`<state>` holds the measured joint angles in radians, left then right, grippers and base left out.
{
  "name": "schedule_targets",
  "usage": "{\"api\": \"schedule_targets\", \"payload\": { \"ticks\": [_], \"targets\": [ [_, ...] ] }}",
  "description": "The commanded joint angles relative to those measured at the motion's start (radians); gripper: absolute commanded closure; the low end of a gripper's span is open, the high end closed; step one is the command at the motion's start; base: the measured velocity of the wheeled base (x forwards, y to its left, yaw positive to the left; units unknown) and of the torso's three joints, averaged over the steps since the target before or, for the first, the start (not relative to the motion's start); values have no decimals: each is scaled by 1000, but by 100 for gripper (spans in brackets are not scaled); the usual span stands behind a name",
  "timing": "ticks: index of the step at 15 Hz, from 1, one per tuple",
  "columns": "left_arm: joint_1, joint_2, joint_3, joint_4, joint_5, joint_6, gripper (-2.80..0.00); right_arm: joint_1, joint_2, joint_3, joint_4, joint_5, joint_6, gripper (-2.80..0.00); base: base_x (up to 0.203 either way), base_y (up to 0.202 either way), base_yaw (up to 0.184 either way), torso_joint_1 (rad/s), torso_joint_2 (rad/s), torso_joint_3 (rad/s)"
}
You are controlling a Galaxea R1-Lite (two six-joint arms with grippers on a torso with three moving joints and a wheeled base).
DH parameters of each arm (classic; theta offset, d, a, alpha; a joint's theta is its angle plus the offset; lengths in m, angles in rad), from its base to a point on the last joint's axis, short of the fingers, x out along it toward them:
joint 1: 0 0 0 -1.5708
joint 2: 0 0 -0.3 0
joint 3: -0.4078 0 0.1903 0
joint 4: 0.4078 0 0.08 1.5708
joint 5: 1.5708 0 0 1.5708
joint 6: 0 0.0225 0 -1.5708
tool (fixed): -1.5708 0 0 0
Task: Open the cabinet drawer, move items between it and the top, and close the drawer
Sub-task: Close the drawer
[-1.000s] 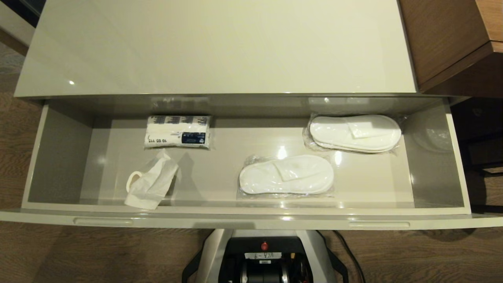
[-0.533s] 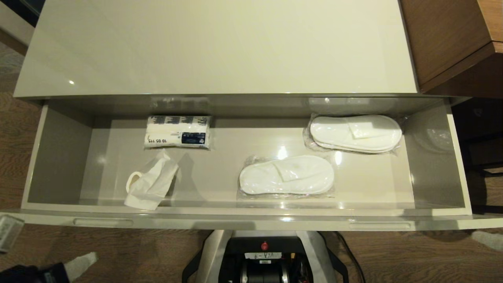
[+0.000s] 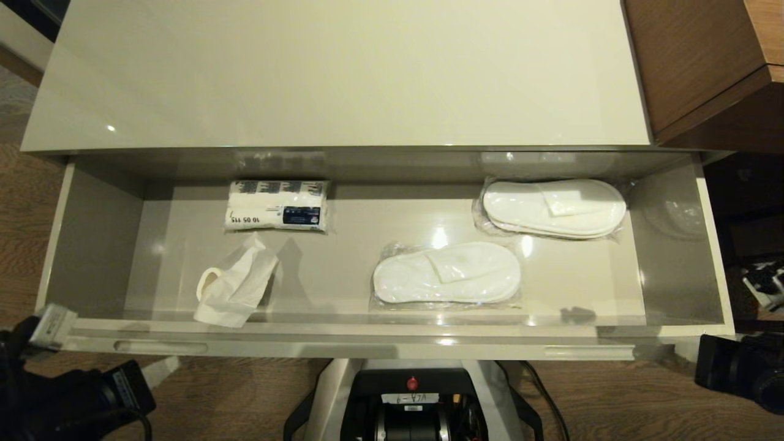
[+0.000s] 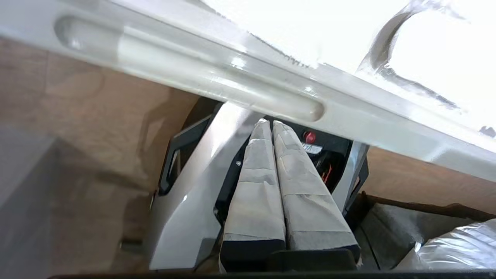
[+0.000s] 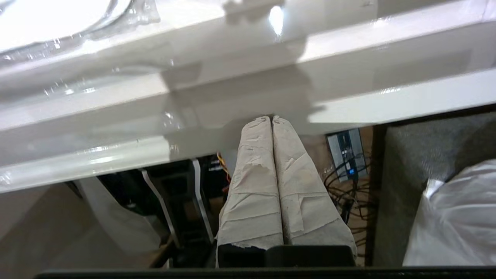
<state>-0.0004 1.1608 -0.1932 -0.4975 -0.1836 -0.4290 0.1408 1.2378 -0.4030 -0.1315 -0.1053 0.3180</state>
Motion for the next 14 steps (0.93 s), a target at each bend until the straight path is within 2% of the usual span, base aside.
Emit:
{"api": "schedule_targets", "payload": {
  "ticks": [1, 3, 8, 11, 14],
  "targets": [
    [-1, 53, -4, -16, 0, -17, 0, 42, 45, 12, 10, 1, 38, 0, 0, 0, 0, 0, 0, 0],
    [-1, 52, -4, -18, -1, -20, 0, 45, 61, 7, 13, -2, 70, 0, 0, 0, 0, 0, 0, 0],
    [-1, 30, 0, -16, -7, -16, 0, 44, -59, -44, 59, 3, 62, 0, 0, 0, 0, 0, 0, 0],
    [-1, 22, 1, -15, -7, -14, 0, 55, -166, -92, 199, 9, 27, 0, 0, 0, 0, 0, 0, 0],
    [-1, 19, 3, -9, -7, -13, 0, 66, -178, -91, 300, 36, 9, 0, 0, 0, 0, 0, 0, 0]
  ]
}}
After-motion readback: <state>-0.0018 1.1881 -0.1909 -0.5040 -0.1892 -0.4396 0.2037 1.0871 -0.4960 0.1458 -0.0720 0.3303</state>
